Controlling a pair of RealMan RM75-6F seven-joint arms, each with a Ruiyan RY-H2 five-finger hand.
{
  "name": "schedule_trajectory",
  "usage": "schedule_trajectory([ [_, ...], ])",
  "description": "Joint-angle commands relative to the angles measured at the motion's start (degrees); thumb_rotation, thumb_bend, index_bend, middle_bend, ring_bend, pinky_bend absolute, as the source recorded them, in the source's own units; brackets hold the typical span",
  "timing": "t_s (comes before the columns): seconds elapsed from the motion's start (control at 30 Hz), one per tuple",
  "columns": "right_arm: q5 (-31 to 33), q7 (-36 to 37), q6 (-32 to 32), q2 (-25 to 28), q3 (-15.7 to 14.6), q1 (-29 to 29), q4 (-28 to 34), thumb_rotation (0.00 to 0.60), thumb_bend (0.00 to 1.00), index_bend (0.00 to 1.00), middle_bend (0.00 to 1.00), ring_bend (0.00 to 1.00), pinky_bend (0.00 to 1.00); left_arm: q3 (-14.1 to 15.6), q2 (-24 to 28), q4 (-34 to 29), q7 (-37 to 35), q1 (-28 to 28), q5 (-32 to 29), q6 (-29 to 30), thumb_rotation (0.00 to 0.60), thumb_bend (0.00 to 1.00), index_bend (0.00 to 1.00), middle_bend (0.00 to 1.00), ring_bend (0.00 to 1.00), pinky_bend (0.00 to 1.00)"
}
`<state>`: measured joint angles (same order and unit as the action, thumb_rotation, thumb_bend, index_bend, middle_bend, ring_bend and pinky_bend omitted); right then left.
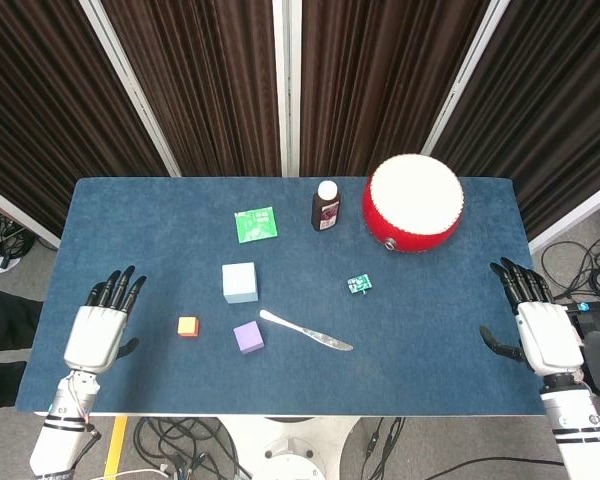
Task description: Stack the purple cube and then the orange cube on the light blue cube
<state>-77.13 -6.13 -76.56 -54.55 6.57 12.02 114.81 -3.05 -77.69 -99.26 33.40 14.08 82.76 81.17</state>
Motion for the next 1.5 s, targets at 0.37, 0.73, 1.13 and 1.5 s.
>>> schedule_trajectory([
  [0.37, 0.19, -0.41, 0.07, -0.22, 0.07, 0.13, 0.15, 0.6, 0.22, 0.0, 0.0, 0.0, 0.0, 4.31, 2.16, -8.24, -6.56, -0.31, 3.93, -2.89, 0.6, 0.09, 0.14, 0.2, 0.13, 0.24],
  [0.73, -0.2, 1.23, 0.72, 0.38, -0.11, 0.15, -0.1, 0.6, 0.22, 0.0, 0.0, 0.0, 0.0, 5.19, -2.68, -13.64, 1.44, 1.8, 1.41, -9.05, 0.6, 0.1, 0.16, 0.26, 0.19, 0.29],
  [1.13, 0.19, 2.27, 0.43, 0.68, 0.25, -0.01, -0.41, 0.6, 0.22, 0.0, 0.0, 0.0, 0.0, -0.2, -11.98, -8.25, 2.96, 5.91, -3.21, -11.81, 0.6, 0.13, 0.16, 0.29, 0.19, 0.29],
  [1.5, 0.89, 3.64, 0.04, 1.22, 0.82, -0.24, -0.65, 0.6, 0.22, 0.0, 0.0, 0.0, 0.0, -1.78, -19.0, -2.95, 3.36, 8.36, -7.82, -13.19, 0.6, 0.18, 0.21, 0.33, 0.23, 0.32],
])
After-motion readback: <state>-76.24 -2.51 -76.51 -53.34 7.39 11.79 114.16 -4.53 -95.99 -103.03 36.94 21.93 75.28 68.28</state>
